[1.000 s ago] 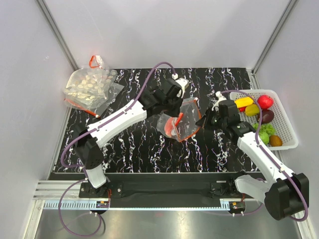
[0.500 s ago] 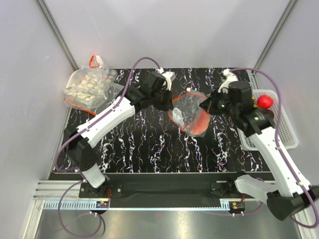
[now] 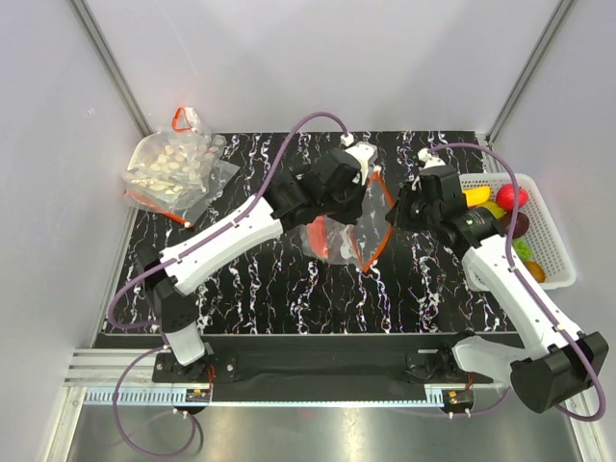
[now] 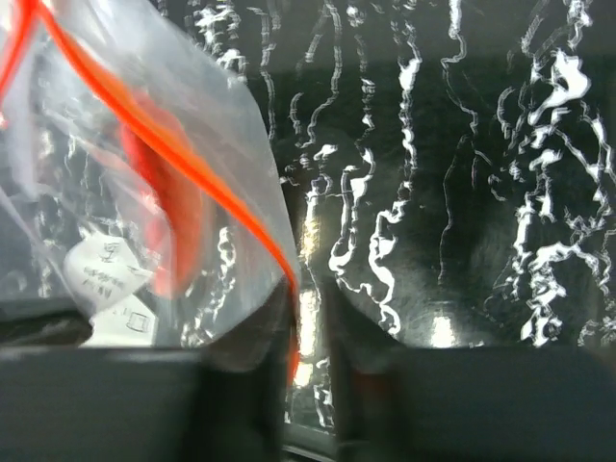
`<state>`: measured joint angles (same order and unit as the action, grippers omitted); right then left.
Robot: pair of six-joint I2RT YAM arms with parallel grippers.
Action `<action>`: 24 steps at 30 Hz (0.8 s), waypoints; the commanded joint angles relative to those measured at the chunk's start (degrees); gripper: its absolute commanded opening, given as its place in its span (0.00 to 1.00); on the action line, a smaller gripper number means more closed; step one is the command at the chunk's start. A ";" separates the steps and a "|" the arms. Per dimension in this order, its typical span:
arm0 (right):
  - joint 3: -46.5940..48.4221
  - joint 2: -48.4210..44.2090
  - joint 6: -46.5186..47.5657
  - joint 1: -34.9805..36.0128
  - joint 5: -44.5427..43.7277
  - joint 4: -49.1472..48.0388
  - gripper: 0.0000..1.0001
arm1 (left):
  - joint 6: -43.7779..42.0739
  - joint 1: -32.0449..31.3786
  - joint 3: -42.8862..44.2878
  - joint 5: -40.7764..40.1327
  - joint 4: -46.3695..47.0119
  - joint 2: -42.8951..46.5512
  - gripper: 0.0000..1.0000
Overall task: Place the food in the zip-top bag and seal the zipper
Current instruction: Adjust the zipper food storage bag at the center of the board.
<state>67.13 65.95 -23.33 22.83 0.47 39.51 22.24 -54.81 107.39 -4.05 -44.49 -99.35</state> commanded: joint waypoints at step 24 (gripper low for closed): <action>-9.31 -7.78 -3.12 -15.53 25.11 -18.68 0.81 | -2.64 8.49 -0.53 -0.78 4.32 -5.67 0.00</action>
<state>55.37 56.10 -26.63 7.44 16.40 25.54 20.14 -45.95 102.74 -8.69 -43.38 -103.31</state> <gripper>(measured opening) 0.802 0.012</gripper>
